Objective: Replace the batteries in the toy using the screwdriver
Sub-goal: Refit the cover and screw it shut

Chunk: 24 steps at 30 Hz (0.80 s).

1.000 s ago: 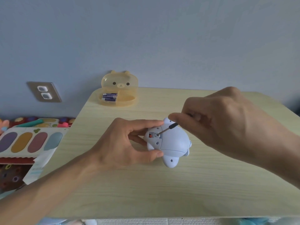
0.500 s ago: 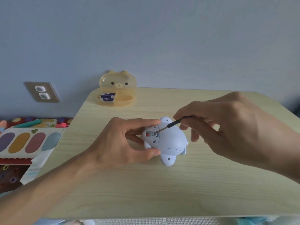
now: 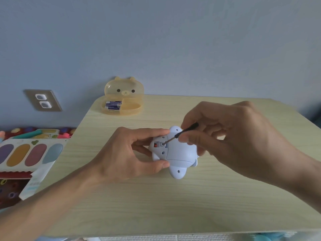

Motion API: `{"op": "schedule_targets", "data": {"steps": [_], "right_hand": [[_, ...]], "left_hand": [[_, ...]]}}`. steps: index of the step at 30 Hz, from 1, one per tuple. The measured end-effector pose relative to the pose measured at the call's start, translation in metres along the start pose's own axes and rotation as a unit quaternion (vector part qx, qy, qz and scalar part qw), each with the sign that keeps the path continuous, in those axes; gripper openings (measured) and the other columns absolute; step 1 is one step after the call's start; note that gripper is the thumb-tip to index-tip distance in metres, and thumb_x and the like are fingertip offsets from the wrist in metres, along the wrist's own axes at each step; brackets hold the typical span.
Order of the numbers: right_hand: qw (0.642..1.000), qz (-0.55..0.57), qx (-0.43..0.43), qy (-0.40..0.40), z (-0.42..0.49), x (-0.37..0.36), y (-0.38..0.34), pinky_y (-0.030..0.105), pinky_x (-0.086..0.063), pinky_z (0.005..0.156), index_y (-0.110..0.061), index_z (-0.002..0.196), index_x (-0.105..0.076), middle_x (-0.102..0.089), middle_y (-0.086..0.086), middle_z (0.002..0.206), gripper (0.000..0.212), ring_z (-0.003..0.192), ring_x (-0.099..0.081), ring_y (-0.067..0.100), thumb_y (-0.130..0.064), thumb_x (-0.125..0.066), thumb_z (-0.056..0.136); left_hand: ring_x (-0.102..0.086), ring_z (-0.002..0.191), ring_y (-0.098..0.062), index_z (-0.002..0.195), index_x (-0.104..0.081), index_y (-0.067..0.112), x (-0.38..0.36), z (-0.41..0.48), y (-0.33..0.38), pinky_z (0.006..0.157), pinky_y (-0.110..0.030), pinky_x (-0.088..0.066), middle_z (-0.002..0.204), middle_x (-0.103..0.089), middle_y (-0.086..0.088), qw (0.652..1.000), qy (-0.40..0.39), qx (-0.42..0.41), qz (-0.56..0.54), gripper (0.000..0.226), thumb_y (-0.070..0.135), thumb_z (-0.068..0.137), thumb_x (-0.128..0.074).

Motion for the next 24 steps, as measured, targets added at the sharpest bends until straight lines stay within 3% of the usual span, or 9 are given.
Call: {"op": "schedule_targets", "data": {"steps": [3,6,8,11,15,18,20,22,24], "right_hand": [[0.999,-0.015,0.006,-0.029,-0.0028,0.0033,0.0022,0.014,-0.056,0.059,-0.021,0.101,-0.074,-0.078,-0.014,0.077,0.013,0.069,-0.076,0.004,-0.013,-0.065,0.097],[0.993,-0.105,0.048,-0.026,-0.0027,0.0078,-0.0018,0.017,-0.053,0.051,-0.023,0.103,-0.076,-0.078,-0.010,0.073,0.020,0.062,-0.073,0.006,-0.017,-0.057,0.100],[0.992,-0.113,0.057,-0.025,-0.0014,0.0089,-0.0032,0.019,-0.051,0.050,-0.024,0.092,-0.077,-0.070,-0.015,0.062,0.022,0.056,-0.068,0.003,-0.029,-0.056,0.099],[0.988,-0.136,0.070,-0.017,0.0008,0.0039,-0.0057,0.009,-0.042,0.049,-0.022,0.075,-0.074,-0.051,-0.027,0.053,0.036,0.047,-0.054,0.000,-0.041,-0.056,0.098],[0.991,-0.123,0.055,0.007,0.0012,0.0019,-0.0052,0.013,-0.049,0.056,-0.023,0.102,-0.078,-0.067,-0.020,0.062,0.019,0.058,-0.063,0.007,-0.030,-0.062,0.094],[0.996,-0.077,0.050,-0.021,0.0002,0.0022,-0.0066,0.010,-0.045,0.049,-0.024,0.098,-0.069,-0.067,-0.016,0.064,0.004,0.054,-0.066,0.007,-0.022,-0.068,0.096],[0.995,-0.071,0.057,-0.039,-0.0013,0.0031,-0.0068,0.008,-0.049,0.053,-0.024,0.097,-0.071,-0.073,-0.015,0.071,0.007,0.061,-0.071,0.003,-0.017,-0.069,0.095],[0.994,-0.079,0.057,-0.049,-0.0027,0.0039,-0.0056,0.016,-0.058,0.061,-0.023,0.103,-0.073,-0.077,-0.016,0.078,0.015,0.070,-0.075,0.000,-0.013,-0.066,0.095],[0.992,-0.106,0.059,-0.041,-0.0035,0.0039,-0.0035,0.022,-0.059,0.059,-0.024,0.106,-0.074,-0.077,-0.015,0.079,0.020,0.070,-0.074,0.001,-0.014,-0.060,0.096]], "left_hand": [[-0.079,0.100,-0.002,0.128,-0.072,0.037,0.0004,0.0007,-0.0015,0.084,-0.014,-0.060,0.110,-0.083,0.018,1.000,-0.002,0.002,0.005,0.072,0.013,0.066,-0.100],[-0.079,0.100,0.000,0.126,-0.071,0.041,0.0001,0.0011,0.0007,0.082,-0.012,-0.059,0.109,-0.082,0.022,1.000,0.002,-0.001,0.002,0.072,0.016,0.065,-0.098],[-0.079,0.100,0.000,0.126,-0.070,0.043,0.0001,0.0011,0.0020,0.082,-0.011,-0.058,0.109,-0.082,0.023,1.000,0.005,0.000,0.000,0.071,0.018,0.065,-0.097],[-0.079,0.101,-0.001,0.126,-0.070,0.042,0.0005,0.0002,0.0024,0.083,-0.011,-0.058,0.110,-0.082,0.021,1.000,0.004,-0.001,0.000,0.069,0.019,0.066,-0.095],[-0.079,0.101,-0.002,0.127,-0.070,0.043,0.0001,0.0007,0.0035,0.084,-0.013,-0.059,0.111,-0.082,0.020,1.000,0.001,-0.004,-0.006,0.069,0.025,0.066,-0.096],[-0.079,0.102,-0.002,0.127,-0.069,0.044,-0.0005,0.0014,0.0053,0.084,-0.013,-0.059,0.111,-0.082,0.020,1.000,-0.001,-0.002,-0.015,0.066,0.035,0.065,-0.091],[-0.080,0.102,-0.003,0.127,-0.070,0.044,0.0003,0.0013,0.0039,0.085,-0.015,-0.060,0.110,-0.083,0.019,1.000,-0.001,0.000,-0.010,0.068,0.029,0.066,-0.096],[-0.080,0.101,-0.005,0.127,-0.071,0.040,0.0009,0.0011,0.0014,0.085,-0.015,-0.060,0.108,-0.083,0.017,1.000,-0.001,0.002,0.000,0.070,0.015,0.068,-0.100],[-0.080,0.100,-0.003,0.126,-0.072,0.039,0.0009,0.0009,0.0003,0.085,-0.014,-0.059,0.108,-0.083,0.018,1.000,-0.001,0.004,0.006,0.070,0.009,0.069,-0.099]]}}
Point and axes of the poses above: each hand's wrist, its own z-axis towards the middle knuckle, its own x-axis out of the back of the hand, y = z × x, the point moved 5 cm from there along z, towards the middle knuckle
